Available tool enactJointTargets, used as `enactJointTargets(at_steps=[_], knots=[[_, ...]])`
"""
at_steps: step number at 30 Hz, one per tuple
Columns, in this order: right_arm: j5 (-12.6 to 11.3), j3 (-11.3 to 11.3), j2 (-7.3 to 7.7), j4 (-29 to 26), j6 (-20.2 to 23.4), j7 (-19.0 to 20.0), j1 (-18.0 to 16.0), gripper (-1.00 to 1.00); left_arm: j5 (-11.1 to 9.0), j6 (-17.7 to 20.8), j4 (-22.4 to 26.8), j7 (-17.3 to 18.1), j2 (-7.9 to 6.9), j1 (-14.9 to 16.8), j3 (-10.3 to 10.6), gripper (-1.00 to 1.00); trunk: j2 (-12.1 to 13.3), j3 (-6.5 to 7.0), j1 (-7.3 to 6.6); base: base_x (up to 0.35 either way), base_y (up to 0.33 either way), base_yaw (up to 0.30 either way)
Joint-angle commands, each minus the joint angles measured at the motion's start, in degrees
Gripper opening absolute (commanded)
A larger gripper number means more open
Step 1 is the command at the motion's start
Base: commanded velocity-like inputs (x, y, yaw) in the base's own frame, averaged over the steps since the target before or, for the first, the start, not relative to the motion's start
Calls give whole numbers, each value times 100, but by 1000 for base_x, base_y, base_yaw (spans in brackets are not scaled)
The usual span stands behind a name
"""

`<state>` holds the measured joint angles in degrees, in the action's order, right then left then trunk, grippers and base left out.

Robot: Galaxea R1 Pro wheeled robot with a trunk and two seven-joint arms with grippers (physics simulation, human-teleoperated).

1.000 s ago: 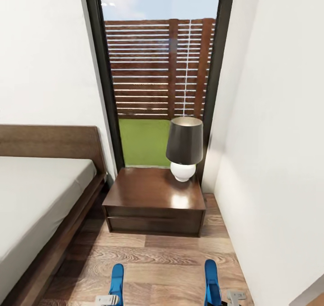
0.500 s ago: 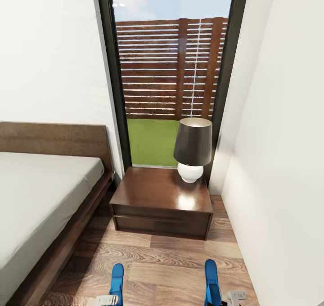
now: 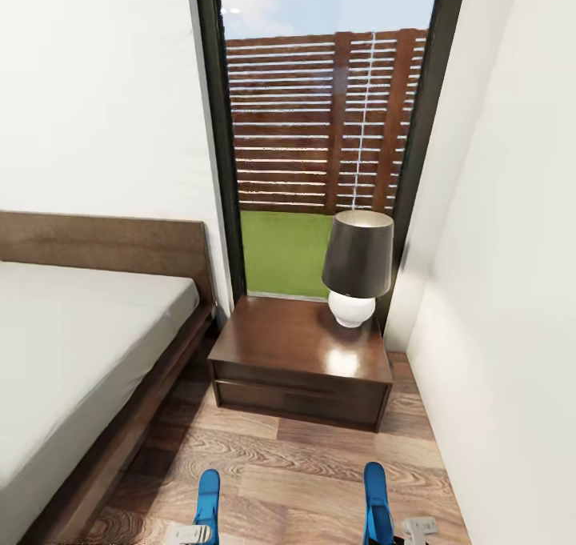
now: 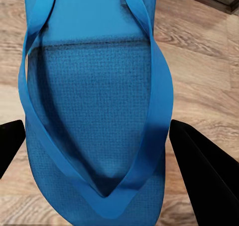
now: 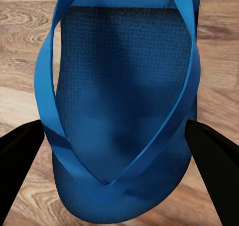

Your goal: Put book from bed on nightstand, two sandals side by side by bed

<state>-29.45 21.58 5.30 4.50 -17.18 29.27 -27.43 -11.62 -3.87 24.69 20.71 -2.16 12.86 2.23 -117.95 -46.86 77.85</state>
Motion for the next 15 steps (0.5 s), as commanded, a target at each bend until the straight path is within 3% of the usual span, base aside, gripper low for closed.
enactJointTargets(at_steps=[1, 7, 15], knots=[[-61, 48, -2, 23, -31, 41, -8, -100, -51, -15, -8, 12, -4, 3, 25, -100, -2, -5, -1, 0, -6, 127], [-61, 48, -2, 24, -31, 43, -8, -100, -50, -14, -6, 12, -4, 4, 31, -100, -2, -5, -1, 0, -141, 127], [-61, 48, -2, 24, -31, 39, -8, -100, -50, -12, -6, 12, -4, 3, 32, -100, -2, -5, -1, 0, -15, 127]])
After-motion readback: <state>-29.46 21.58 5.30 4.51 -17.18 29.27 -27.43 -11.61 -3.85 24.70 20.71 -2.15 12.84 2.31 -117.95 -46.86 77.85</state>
